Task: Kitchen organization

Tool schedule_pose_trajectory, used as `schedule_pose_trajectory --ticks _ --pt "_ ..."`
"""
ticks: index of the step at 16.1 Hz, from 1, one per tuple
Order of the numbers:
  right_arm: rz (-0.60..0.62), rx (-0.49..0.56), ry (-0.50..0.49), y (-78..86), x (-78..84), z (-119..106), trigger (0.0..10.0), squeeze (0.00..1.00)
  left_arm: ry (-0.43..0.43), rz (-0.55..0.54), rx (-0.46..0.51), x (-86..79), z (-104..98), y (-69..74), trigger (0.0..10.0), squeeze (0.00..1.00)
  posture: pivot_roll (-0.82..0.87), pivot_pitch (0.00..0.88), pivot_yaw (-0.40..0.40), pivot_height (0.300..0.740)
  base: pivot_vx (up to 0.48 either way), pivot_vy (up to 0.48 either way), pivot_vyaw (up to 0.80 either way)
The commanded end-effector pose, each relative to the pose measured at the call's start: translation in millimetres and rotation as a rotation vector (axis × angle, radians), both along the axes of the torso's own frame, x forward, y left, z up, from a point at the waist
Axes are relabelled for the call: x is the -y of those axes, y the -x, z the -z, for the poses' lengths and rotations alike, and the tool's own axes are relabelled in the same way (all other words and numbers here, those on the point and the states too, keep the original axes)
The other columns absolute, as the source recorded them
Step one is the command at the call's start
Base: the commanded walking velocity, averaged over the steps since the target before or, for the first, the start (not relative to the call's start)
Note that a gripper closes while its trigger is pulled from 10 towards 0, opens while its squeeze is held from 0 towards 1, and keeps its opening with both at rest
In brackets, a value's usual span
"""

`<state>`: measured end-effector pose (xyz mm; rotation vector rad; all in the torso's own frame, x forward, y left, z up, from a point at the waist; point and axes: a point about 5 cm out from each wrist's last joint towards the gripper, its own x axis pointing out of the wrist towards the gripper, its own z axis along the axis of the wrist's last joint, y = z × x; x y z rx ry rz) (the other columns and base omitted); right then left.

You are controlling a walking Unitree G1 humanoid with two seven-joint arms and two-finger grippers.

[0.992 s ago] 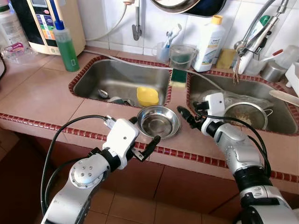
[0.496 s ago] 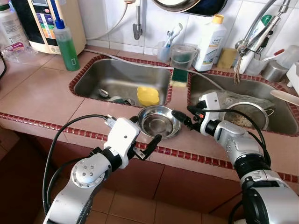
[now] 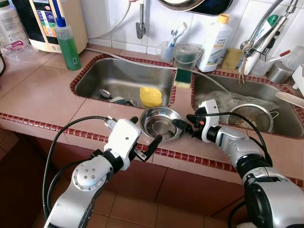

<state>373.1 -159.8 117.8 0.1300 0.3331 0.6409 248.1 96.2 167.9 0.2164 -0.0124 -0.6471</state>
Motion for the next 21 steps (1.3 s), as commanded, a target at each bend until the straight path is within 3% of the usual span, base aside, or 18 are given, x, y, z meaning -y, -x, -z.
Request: schedule_pose_trajectory --ticks 1,8,15,16,17,18,21 --pt "-0.014 0.018 -0.006 -2.8 -1.0 -6.3 10.0 0.0 0.002 0.001 0.013 1.3 -2.4 0.6 10.0 0.0 0.05 0.074 -0.074 0.74 0.0 0.0 0.0" --pt "0.02 0.002 -0.101 -9.4 -7.5 -16.0 10.0 0.0 0.004 -0.003 0.023 2.6 -4.0 0.0 10.0 0.0 0.06 0.066 -0.08 0.74 0.0 0.0 0.0" --pt "-0.005 -0.053 -0.142 -4.6 -16.6 -5.3 9.9 0.0 0.007 -0.008 0.025 2.6 -4.6 0.7 10.0 0.0 0.06 0.07 -0.082 0.74 0.0 0.0 0.0" --pt "-0.009 -0.059 -0.153 -3.7 -17.9 -3.9 7.7 0.0 0.008 -0.01 0.024 2.5 -4.6 0.8 10.0 0.0 0.06 0.07 -0.082 0.74 0.0 0.0 0.0" --pt "-0.009 -0.073 -0.146 -1.7 -19.7 0.9 4.6 0.0 0.008 -0.012 0.024 2.4 -4.5 1.1 10.0 0.0 0.06 0.073 -0.083 0.74 0.0 0.0 0.0" --pt "-0.017 -0.086 -0.155 -0.2 -20.9 3.2 0.6 0.0 0.008 -0.014 0.023 2.3 -4.5 1.3 10.0 0.0 0.06 0.075 -0.084 0.74 0.0 0.0 0.0" --pt "-0.018 -0.115 -0.158 3.4 -21.8 10.4 0.0 0.0 0.012 -0.018 0.023 1.8 -4.9 1.4 10.0 0.0 0.06 0.079 -0.084 0.74 0.0 0.0 0.0"
